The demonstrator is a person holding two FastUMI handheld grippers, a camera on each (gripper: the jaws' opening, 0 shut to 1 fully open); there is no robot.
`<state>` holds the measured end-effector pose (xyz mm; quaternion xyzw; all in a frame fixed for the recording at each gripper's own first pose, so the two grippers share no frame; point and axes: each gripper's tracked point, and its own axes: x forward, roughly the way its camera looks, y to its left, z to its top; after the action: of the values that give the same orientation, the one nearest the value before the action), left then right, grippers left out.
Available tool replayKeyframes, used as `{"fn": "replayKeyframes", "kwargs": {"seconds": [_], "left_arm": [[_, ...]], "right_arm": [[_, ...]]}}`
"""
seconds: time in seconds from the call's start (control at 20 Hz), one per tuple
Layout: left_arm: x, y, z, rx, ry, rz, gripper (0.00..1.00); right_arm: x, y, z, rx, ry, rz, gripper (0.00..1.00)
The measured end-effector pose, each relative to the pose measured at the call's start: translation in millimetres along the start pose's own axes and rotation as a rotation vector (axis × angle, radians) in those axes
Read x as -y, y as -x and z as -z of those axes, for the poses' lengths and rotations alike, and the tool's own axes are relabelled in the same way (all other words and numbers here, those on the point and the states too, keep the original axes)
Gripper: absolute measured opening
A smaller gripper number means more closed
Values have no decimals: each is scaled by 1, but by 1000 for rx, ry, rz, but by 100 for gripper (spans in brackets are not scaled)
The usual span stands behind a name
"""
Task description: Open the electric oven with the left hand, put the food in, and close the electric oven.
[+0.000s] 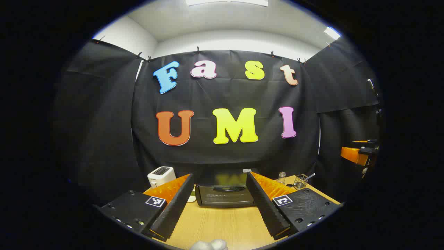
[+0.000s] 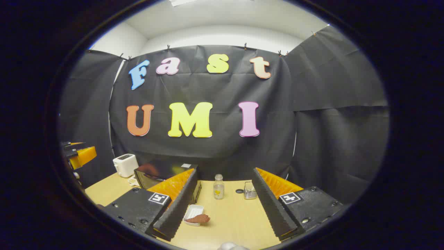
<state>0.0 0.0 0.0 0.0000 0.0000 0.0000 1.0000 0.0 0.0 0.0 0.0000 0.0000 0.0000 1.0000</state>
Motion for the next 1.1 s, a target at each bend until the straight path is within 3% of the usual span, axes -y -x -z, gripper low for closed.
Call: {"fn": "replayKeyframes", "kwargs": {"seconds": [0.65, 1.1], "left_arm": [[-7, -19, 13, -1, -8, 2, 96], [28, -114, 64, -47, -6, 72, 96]], "right_arm": [[-12, 6, -1, -14, 34, -10, 97], [7, 18, -4, -44, 18, 46, 100]]}}
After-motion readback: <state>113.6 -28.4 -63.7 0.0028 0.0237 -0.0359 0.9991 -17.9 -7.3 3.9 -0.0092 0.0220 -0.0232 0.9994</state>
